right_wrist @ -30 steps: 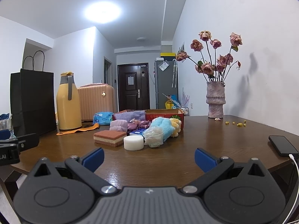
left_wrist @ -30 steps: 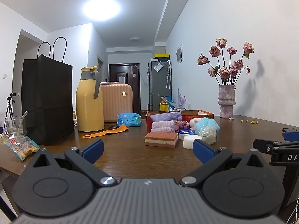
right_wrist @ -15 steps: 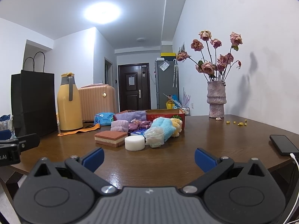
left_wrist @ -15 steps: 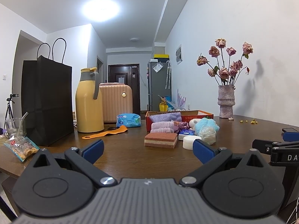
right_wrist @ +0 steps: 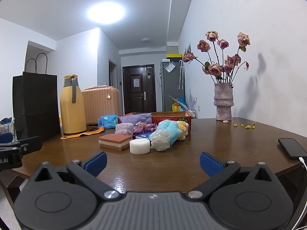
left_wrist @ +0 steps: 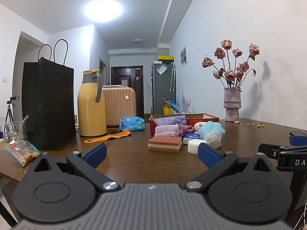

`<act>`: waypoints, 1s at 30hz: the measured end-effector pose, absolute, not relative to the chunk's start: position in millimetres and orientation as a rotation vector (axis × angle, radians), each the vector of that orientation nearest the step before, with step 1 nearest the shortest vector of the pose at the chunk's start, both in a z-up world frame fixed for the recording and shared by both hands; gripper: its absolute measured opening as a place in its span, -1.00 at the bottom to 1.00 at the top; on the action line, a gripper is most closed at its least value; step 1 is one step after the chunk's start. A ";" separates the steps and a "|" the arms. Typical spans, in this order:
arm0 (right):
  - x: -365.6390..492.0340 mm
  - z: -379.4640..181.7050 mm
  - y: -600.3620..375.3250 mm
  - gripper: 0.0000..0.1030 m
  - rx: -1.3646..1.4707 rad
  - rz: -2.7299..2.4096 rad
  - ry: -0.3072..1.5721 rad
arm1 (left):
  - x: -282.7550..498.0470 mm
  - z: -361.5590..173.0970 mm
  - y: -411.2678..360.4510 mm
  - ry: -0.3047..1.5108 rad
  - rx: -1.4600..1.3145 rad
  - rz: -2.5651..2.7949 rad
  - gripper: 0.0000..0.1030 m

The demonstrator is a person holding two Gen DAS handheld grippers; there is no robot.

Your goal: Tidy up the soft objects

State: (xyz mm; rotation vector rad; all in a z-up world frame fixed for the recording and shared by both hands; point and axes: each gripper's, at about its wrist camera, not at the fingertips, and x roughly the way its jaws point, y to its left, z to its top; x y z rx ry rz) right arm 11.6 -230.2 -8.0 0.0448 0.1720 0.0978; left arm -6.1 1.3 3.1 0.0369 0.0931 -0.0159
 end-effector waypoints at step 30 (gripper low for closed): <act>11.5 -8.6 -229.7 1.00 0.045 0.085 0.168 | -7.4 4.3 -1.0 0.094 0.038 -0.019 1.00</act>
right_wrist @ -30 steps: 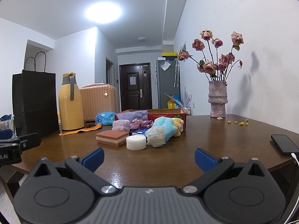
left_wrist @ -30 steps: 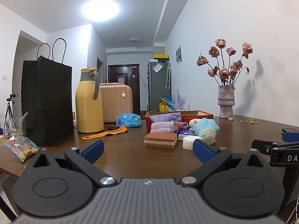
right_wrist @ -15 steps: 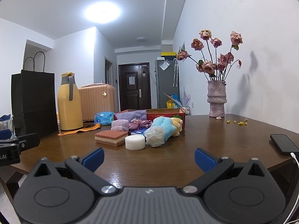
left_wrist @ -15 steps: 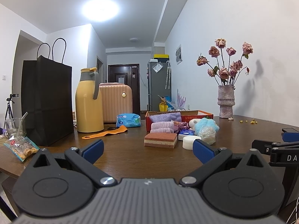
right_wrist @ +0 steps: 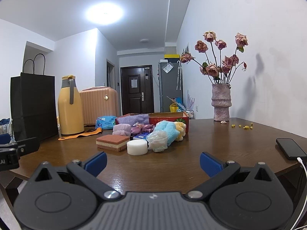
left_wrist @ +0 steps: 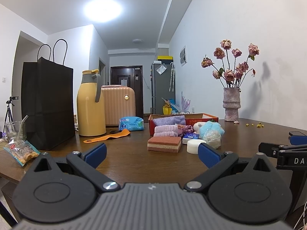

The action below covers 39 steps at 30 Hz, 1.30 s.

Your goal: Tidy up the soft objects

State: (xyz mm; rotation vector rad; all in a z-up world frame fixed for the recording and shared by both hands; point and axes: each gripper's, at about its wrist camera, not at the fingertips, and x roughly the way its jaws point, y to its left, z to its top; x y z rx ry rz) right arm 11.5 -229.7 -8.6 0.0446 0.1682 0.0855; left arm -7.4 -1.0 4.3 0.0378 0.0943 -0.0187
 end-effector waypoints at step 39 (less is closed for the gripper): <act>342.2 -5.7 -149.0 -0.20 0.150 0.344 0.632 | 366.2 -4.9 62.4 0.644 -0.168 -0.290 -0.13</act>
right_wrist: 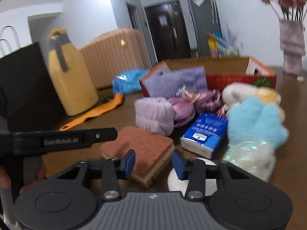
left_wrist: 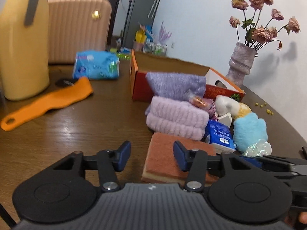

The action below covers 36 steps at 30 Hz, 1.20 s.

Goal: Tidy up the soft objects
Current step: 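Close both grippers on the orange-brown sponge block and lift it, then carry the sponge block into the cardboard box and open both grippers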

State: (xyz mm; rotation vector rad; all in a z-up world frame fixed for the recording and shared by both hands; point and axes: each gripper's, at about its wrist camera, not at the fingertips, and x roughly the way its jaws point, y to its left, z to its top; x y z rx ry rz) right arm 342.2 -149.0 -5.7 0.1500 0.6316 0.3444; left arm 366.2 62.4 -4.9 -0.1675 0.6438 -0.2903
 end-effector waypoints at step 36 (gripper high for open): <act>202.5 -19.9 -249.5 -0.24 0.370 0.368 0.672 | 218.4 -9.2 8.3 0.777 -0.365 -0.376 -0.29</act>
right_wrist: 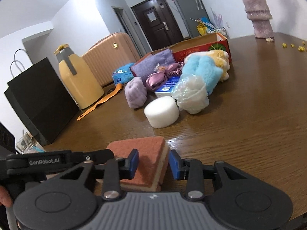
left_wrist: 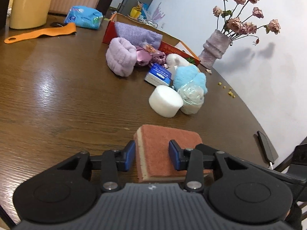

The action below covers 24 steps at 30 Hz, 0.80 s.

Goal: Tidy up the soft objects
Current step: 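Carry the sponge block into the cardboard box and open both grippers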

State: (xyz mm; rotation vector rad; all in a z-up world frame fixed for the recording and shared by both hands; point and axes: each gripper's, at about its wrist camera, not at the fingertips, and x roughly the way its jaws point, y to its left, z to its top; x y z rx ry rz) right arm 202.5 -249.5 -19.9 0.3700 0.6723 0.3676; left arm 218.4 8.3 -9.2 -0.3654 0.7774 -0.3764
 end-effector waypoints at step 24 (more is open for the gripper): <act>303.8 71.9 -262.9 -0.53 0.372 0.446 0.528 | 308.1 77.2 2.7 0.567 -0.358 -0.470 -0.41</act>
